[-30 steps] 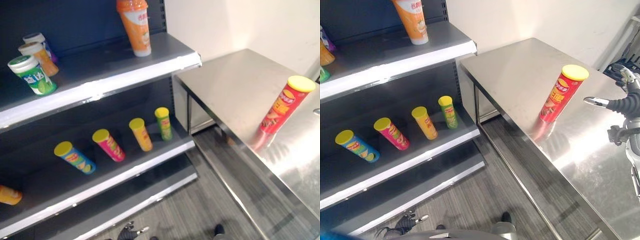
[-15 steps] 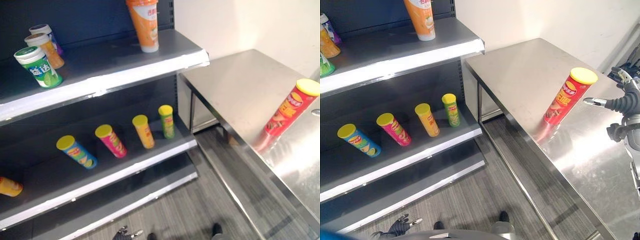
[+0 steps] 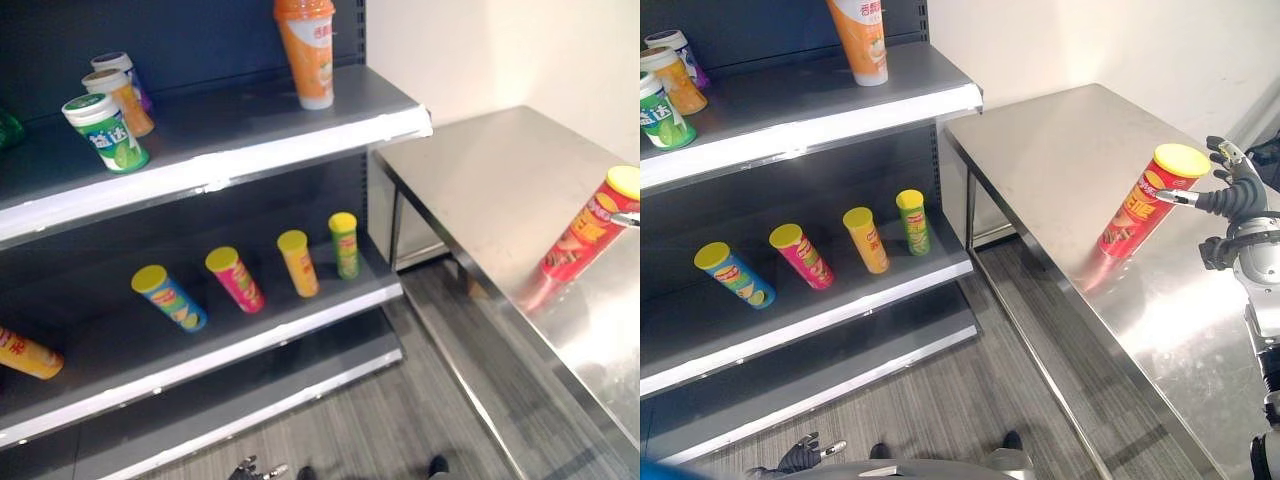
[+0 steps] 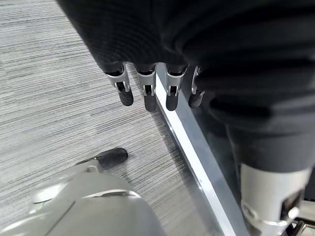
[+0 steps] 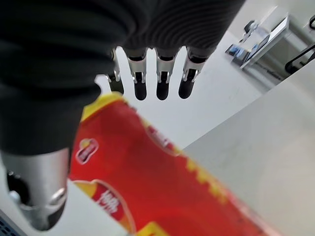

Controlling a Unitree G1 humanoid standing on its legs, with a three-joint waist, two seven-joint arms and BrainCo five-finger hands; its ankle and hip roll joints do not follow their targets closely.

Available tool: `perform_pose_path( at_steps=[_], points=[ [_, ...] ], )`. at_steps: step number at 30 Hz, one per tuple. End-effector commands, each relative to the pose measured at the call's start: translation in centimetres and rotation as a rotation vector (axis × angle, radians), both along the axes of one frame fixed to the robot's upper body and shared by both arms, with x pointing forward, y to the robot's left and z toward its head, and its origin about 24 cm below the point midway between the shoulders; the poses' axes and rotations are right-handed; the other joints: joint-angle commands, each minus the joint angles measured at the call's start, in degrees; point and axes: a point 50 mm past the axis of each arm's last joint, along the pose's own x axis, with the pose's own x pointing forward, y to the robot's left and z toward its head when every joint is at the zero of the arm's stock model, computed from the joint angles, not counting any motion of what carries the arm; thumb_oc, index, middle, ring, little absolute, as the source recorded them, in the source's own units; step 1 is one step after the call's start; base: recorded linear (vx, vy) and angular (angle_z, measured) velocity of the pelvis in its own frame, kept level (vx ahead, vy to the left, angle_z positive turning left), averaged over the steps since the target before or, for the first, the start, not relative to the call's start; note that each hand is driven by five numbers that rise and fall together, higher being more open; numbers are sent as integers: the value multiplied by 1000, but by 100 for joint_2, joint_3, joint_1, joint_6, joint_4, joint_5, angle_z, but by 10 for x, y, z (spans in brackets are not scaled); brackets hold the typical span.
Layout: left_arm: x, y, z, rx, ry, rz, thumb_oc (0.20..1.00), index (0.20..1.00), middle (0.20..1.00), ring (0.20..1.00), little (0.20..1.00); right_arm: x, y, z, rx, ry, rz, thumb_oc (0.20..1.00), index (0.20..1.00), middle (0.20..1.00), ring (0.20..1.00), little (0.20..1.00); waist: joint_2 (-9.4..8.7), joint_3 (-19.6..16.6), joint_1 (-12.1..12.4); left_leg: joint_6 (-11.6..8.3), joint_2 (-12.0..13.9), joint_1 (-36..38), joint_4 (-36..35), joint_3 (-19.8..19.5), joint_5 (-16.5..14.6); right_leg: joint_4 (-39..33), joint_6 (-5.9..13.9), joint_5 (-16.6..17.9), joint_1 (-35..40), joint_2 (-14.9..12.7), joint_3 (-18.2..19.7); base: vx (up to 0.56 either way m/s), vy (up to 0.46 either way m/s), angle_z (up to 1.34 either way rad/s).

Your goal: Put the goods on the table back onto the shelves and tidy them up.

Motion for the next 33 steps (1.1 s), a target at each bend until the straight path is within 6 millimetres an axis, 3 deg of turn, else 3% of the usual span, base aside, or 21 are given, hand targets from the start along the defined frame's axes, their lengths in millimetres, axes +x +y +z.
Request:
perform_pose_path(
  at_steps=[1, 17, 19, 20, 21, 28, 33],
  points=[
    [19, 16, 8, 43, -59, -13, 1000, 1000, 1000, 1000, 1000, 8, 2, 29, 8, -108, 24, 1000, 1000, 1000, 1000, 1000, -408, -24, 172, -168, 51, 118, 30, -143, -280, 229, -207, -623, 20, 212, 51, 8, -23, 9],
    [22, 13, 9, 32, -70, -38, 1000, 1000, 1000, 1000, 1000, 20, -4, 16, 35, -14, -6, 1000, 1000, 1000, 1000, 1000, -406, -5, 245, -198, 83, 66, 30, -225, -232, 210, -228, -611, 73, 219, -107, 2, -9, 3],
    [22, 12, 8, 32, -69, -40, 1000, 1000, 1000, 1000, 1000, 24, -3, 14, 41, 0, -1, 821, 821, 821, 821, 821, -410, -5, 247, -201, 85, 74, 30, -228, -231, 205, -228, -603, 78, 214, -112, 0, 0, 0],
    [23, 12, 9, 31, -73, -43, 1000, 1000, 1000, 1000, 1000, 25, -3, 13, 35, 14, 0, 379, 379, 379, 379, 379, -414, -4, 256, -200, 83, 72, 30, -231, -230, 201, -229, -600, 82, 216, -108, 0, 0, 0],
    [23, 12, 9, 30, -75, -45, 1000, 1000, 1000, 1000, 1000, 26, -1, 13, 29, 23, 7, 200, 200, 200, 200, 200, -414, -3, 256, -203, 88, 74, 30, -230, -225, 200, -231, -600, 88, 214, -118, 0, 0, 0],
    [25, 11, 9, 27, -77, -49, 1000, 1000, 1000, 1000, 1000, 30, 10, 17, -11, 15, 57, 200, 200, 200, 200, 200, -415, 12, 235, -209, 92, 87, 30, -232, -227, 215, -232, -607, 91, 214, -114, 0, -3, 1],
    [25, 17, 11, 47, -95, -2, 1000, 1000, 1000, 1000, 1000, 18, 31, 43, -90, -159, 130, 200, 200, 200, 200, 200, -398, 14, 191, -208, 109, 131, 30, -229, -244, 221, -247, -663, 122, 243, -84, 4, -7, 0]
  ],
)
